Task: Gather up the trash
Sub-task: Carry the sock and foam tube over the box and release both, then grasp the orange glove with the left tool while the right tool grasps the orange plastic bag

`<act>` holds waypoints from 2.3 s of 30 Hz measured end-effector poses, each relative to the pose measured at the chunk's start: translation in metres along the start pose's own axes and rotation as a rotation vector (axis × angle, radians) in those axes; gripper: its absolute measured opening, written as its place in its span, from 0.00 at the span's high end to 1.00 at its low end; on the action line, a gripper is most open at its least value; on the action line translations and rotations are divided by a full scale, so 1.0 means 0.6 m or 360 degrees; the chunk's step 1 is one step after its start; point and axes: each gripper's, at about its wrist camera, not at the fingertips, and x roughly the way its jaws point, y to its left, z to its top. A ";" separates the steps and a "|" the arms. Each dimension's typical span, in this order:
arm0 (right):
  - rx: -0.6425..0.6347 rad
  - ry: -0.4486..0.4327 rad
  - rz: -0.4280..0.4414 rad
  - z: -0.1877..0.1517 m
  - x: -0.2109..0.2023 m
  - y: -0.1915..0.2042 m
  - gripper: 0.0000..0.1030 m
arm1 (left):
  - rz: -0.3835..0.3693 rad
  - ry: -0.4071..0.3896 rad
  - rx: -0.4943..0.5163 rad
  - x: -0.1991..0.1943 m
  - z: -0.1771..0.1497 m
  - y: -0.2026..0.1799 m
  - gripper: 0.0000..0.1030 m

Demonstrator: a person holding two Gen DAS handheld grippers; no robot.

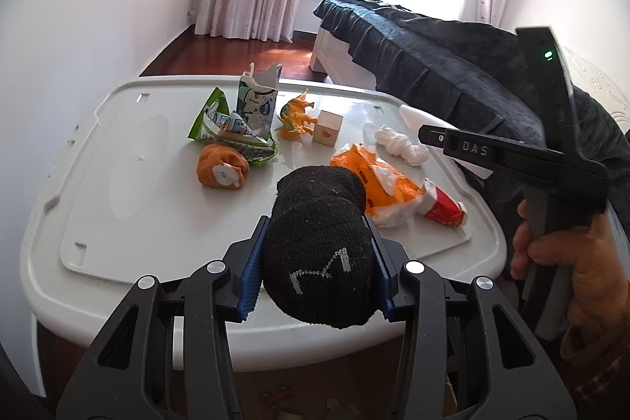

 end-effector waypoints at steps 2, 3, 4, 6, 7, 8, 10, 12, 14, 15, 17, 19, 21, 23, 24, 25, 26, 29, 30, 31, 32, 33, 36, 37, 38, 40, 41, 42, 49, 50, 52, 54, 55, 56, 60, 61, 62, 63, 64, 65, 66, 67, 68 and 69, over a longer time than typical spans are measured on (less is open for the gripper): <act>-0.0018 -0.0008 0.0058 -0.016 -0.032 0.022 0.72 | -0.0004 0.0002 0.0014 -0.015 -0.006 -0.005 0.57; -0.0032 -0.0003 0.0090 -0.029 -0.050 0.034 0.72 | -0.0006 0.0010 0.0026 -0.025 -0.013 -0.008 0.57; -0.0040 0.0005 0.0113 -0.041 -0.063 0.043 0.72 | -0.0003 0.0017 0.0035 -0.034 -0.020 -0.010 0.57; -0.0061 0.0042 0.0166 -0.076 -0.088 0.064 0.72 | 0.0002 0.0047 0.0043 -0.052 -0.037 -0.010 0.57; -0.0070 0.0069 0.0188 -0.096 -0.098 0.073 0.71 | 0.0009 0.0068 0.0046 -0.062 -0.049 -0.008 0.57; -0.0078 0.0096 0.0215 -0.114 -0.104 0.080 0.71 | 0.0016 0.0090 0.0045 -0.069 -0.059 -0.005 0.57; -0.0089 0.0172 0.0252 -0.162 -0.115 0.095 0.71 | 0.0024 0.0145 0.0028 -0.084 -0.083 0.003 0.57; -0.0081 0.0260 0.0294 -0.208 -0.117 0.105 0.71 | 0.0039 0.0203 0.0023 -0.096 -0.111 0.011 0.57; -0.0079 0.0324 0.0301 -0.244 -0.114 0.110 0.71 | 0.0052 0.0259 0.0013 -0.102 -0.136 0.020 0.57; -0.0083 0.0356 0.0304 -0.261 -0.112 0.112 0.71 | 0.0058 0.0277 0.0006 -0.104 -0.147 0.024 0.57; -0.0084 0.0410 0.0307 -0.281 -0.108 0.116 0.71 | 0.0073 0.0321 -0.0009 -0.103 -0.161 0.029 0.57; -0.0083 0.0451 0.0318 -0.299 -0.105 0.122 0.71 | 0.0083 0.0353 -0.0026 -0.100 -0.169 0.033 0.56; -0.0097 0.0496 0.0318 -0.312 -0.099 0.128 0.70 | 0.0092 0.0375 -0.0026 -0.099 -0.173 0.033 0.55; -0.0099 0.0519 0.0283 -0.316 -0.098 0.130 0.45 | 0.0106 0.0383 -0.0047 -0.101 -0.175 0.035 0.51; -0.0091 0.0504 0.0258 -0.316 -0.103 0.129 0.35 | 0.0116 0.0377 -0.0057 -0.102 -0.174 0.036 0.44; -0.0081 0.0486 0.0235 -0.315 -0.106 0.126 0.24 | 0.0142 0.0363 -0.0067 -0.106 -0.172 0.037 0.34; -0.0074 0.0474 0.0226 -0.313 -0.108 0.123 0.21 | 0.0162 0.0348 -0.0073 -0.110 -0.171 0.038 0.32; -0.0028 0.0451 0.0208 -0.307 -0.110 0.112 0.14 | 0.0221 0.0307 -0.0089 -0.117 -0.166 0.042 0.22; -0.0012 0.0447 0.0218 -0.306 -0.109 0.109 0.14 | 0.0245 0.0299 -0.0093 -0.118 -0.165 0.043 0.20; -0.0004 0.0441 0.0226 -0.306 -0.108 0.108 0.13 | 0.0255 0.0296 -0.0097 -0.118 -0.164 0.044 0.20; 0.0003 0.0433 0.0228 -0.305 -0.107 0.107 0.12 | 0.0251 0.0295 -0.0103 -0.118 -0.164 0.045 0.20; 0.0007 0.0428 0.0227 -0.304 -0.106 0.106 0.11 | 0.0241 0.0292 -0.0111 -0.118 -0.163 0.047 0.20; 0.0010 0.0395 0.0215 -0.300 -0.108 0.104 0.08 | 0.0231 0.0274 -0.0143 -0.119 -0.160 0.056 0.19; 0.0014 0.0384 0.0207 -0.299 -0.110 0.104 0.06 | 0.0230 0.0270 -0.0154 -0.119 -0.157 0.058 0.19; 0.0017 0.0372 0.0205 -0.297 -0.111 0.104 0.06 | 0.0231 0.0264 -0.0165 -0.120 -0.154 0.061 0.19; 0.0008 0.0338 0.0185 -0.289 -0.114 0.103 0.06 | 0.0243 0.0238 -0.0173 -0.122 -0.146 0.066 0.19; -0.0010 0.0309 0.0158 -0.282 -0.117 0.102 0.05 | 0.0255 0.0220 -0.0169 -0.123 -0.139 0.067 0.19; -0.0022 0.0288 0.0143 -0.276 -0.120 0.102 0.05 | 0.0268 0.0194 -0.0160 -0.124 -0.129 0.069 0.19; -0.0046 0.0124 0.0031 -0.200 -0.124 0.081 0.05 | 0.0337 0.0041 -0.0059 -0.105 -0.047 0.071 0.13; -0.0043 0.0102 0.0025 -0.186 -0.124 0.077 0.05 | 0.0349 0.0032 -0.0042 -0.092 -0.032 0.071 0.13; -0.0039 0.0057 0.0005 -0.163 -0.123 0.071 0.05 | 0.0349 0.0047 -0.0017 -0.066 -0.011 0.071 0.13; -0.0033 -0.0001 -0.0018 -0.136 -0.122 0.061 0.05 | 0.0335 0.0075 -0.0002 -0.031 0.011 0.074 0.13; -0.0030 -0.0027 -0.0032 -0.124 -0.121 0.057 0.05 | 0.0333 0.0085 0.0003 -0.014 0.020 0.076 0.13; -0.0026 -0.0050 -0.0043 -0.112 -0.118 0.053 0.05 | 0.0334 0.0095 0.0007 0.004 0.029 0.078 0.13; 0.0041 -0.0112 -0.0041 -0.083 -0.105 0.036 0.05 | 0.0330 0.0124 0.0034 0.080 0.055 0.087 0.13; 0.0052 -0.0121 -0.0039 -0.081 -0.102 0.034 0.05 | 0.0319 0.0126 0.0039 0.098 0.057 0.089 0.13; 0.0057 -0.0129 -0.0036 -0.080 -0.098 0.032 0.05 | 0.0324 0.0131 0.0036 0.114 0.059 0.092 0.13; 0.0052 -0.0133 -0.0040 -0.082 -0.094 0.031 0.05 | 0.0332 0.0139 0.0035 0.127 0.061 0.095 0.13; 0.0045 -0.0134 -0.0046 -0.083 -0.091 0.031 0.05 | 0.0325 0.0148 0.0034 0.140 0.062 0.098 0.13; 0.0032 -0.0132 -0.0052 -0.087 -0.086 0.032 0.05 | 0.0316 0.0154 0.0029 0.151 0.063 0.102 0.13; 0.0021 -0.0126 -0.0054 -0.090 -0.083 0.033 0.05 | 0.0309 0.0157 0.0023 0.164 0.064 0.107 0.15; 0.0008 -0.0120 -0.0058 -0.093 -0.080 0.035 0.05 | 0.0303 0.0165 0.0020 0.174 0.065 0.111 0.19; -0.0004 -0.0115 -0.0061 -0.095 -0.076 0.036 0.05 | 0.0296 0.0173 0.0021 0.180 0.065 0.113 0.21; -0.0015 -0.0113 -0.0064 -0.096 -0.074 0.037 0.05 | 0.0289 0.0183 0.0021 0.190 0.067 0.117 0.24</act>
